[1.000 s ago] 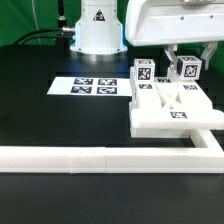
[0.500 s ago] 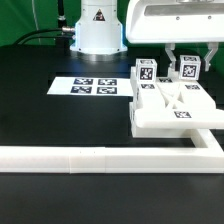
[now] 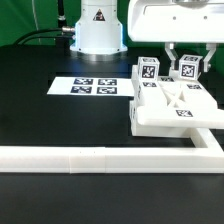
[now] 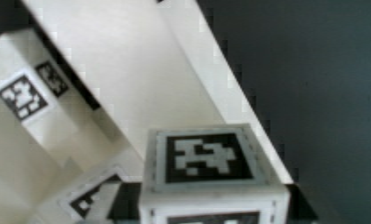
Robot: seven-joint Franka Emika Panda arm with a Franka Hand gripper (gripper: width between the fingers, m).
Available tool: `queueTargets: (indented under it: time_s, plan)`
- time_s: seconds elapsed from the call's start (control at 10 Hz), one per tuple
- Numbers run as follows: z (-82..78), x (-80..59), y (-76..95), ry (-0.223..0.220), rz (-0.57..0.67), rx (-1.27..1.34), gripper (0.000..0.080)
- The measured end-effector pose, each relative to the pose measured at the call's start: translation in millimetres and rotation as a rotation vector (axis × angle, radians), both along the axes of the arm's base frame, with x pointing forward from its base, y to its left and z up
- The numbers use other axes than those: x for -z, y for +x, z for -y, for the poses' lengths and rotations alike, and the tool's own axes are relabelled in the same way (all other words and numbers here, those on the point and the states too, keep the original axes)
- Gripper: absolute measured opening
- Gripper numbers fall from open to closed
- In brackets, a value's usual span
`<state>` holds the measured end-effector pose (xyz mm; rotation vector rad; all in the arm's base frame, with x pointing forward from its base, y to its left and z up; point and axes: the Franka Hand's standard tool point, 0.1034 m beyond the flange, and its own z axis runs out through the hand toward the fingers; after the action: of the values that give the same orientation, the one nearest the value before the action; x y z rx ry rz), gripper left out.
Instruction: Assemble chair
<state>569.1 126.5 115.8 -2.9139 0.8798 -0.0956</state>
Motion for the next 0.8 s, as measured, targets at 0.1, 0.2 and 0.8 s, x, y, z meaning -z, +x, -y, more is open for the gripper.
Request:
queueTargets:
  time_s: [0.1,0.2,0.8]
  plan:
    - [-0.2,0.0,0.0,0.01,-0.005,0.059,0.0281]
    - [-0.3,-0.1,0.0,0.019,-0.01,0.126,0.0281]
    - [-0.2,0.1,-0.1,0.011,-0.001,-0.009,0.0624]
